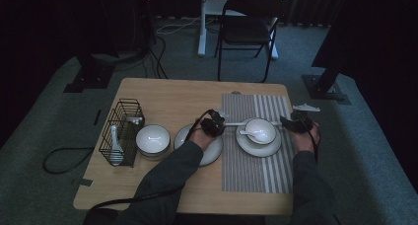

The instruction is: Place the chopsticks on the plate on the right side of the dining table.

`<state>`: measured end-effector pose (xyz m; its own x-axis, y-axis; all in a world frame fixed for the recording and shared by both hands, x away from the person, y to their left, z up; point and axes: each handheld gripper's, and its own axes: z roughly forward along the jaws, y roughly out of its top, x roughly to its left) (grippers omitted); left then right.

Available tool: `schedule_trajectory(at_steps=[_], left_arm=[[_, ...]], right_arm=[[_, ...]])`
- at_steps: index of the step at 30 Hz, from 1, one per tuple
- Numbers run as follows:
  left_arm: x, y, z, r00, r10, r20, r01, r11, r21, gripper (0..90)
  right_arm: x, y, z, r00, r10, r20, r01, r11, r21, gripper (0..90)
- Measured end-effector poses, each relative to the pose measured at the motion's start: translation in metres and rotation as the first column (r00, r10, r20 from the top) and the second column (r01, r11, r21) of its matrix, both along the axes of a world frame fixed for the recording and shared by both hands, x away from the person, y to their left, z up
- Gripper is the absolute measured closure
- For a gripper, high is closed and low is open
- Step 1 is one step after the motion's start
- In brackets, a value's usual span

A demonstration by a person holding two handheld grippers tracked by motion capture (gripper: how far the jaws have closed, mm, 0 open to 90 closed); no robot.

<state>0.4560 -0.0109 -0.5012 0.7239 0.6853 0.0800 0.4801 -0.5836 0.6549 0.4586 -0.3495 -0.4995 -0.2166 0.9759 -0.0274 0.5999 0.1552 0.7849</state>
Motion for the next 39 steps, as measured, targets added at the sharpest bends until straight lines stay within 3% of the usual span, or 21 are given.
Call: schedule_trajectory(at_steps=[6,15,39], left_arm=[[-0.003,0.003,0.003,1.0000,0.000,0.008,0.000,1.0000,-0.009,81.4],[-0.011,0.010,0.009,0.9998,0.007,0.018,-0.006,0.9985,-0.054,76.8],[-0.020,0.013,0.017,0.9994,-0.008,0.033,0.010,0.9965,-0.083,73.2]], right_arm=[[-0.012,0.000,-0.001,0.9997,0.015,0.018,-0.015,0.9999,-0.003,47.8],[-0.033,0.004,-0.001,0.9978,0.044,0.049,-0.044,0.9989,-0.015,47.7],[-0.076,0.008,-0.002,0.9944,0.069,0.080,-0.068,0.9976,-0.014,47.3]])
